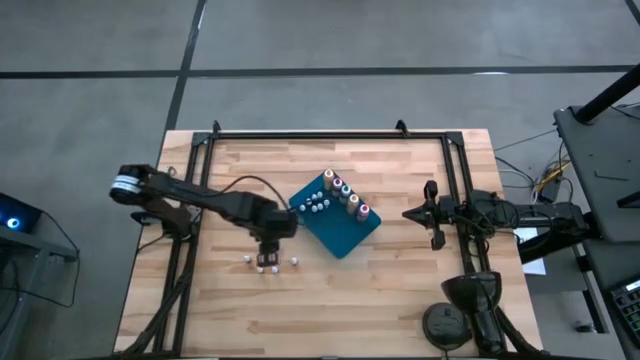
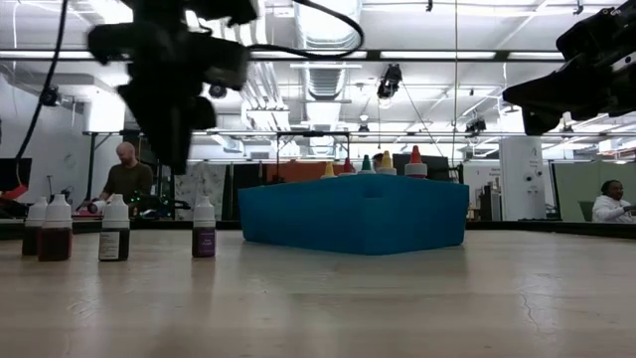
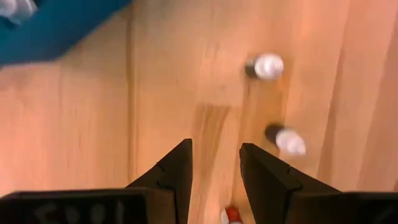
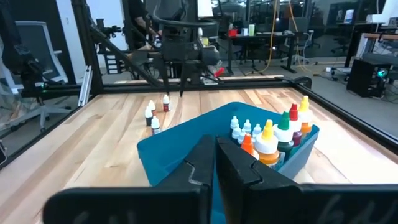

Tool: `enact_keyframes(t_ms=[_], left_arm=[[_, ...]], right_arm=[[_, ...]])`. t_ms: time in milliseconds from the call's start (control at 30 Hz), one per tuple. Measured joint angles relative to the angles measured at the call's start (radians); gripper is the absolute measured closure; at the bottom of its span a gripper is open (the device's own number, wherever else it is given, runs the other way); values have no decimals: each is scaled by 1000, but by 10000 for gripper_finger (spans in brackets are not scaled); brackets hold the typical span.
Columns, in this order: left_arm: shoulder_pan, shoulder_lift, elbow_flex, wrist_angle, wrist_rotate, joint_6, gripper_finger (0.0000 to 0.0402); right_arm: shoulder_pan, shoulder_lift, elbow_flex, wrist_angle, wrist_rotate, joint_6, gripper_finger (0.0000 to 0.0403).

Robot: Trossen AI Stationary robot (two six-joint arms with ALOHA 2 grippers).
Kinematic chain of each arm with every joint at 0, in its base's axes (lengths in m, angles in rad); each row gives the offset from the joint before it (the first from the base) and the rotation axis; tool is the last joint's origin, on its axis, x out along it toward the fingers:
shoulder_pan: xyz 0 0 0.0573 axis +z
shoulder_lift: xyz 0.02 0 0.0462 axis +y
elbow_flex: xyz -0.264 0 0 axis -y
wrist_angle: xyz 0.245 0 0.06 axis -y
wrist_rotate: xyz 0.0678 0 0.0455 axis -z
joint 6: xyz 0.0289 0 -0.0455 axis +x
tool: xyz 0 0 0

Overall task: Pick & Place food coloring
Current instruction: Put the red food coloring bottle into the blue bin

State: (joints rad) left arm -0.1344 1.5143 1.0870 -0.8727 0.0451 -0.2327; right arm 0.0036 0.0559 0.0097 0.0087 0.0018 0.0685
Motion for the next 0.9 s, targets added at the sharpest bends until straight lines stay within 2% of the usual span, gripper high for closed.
enact_keyframes(t_ms=[333, 567, 900], left_arm=[[-86, -184, -152, 20, -1, 1, 296], [-150, -283, -216, 19, -2, -5, 296], [-212, -330, -301, 27, -4, -40, 296]], right_arm=[[0, -1, 0, -1, -1, 1, 394], [0, -1, 0, -1, -1, 0, 394], [0, -1, 0, -1, 0, 1, 394]])
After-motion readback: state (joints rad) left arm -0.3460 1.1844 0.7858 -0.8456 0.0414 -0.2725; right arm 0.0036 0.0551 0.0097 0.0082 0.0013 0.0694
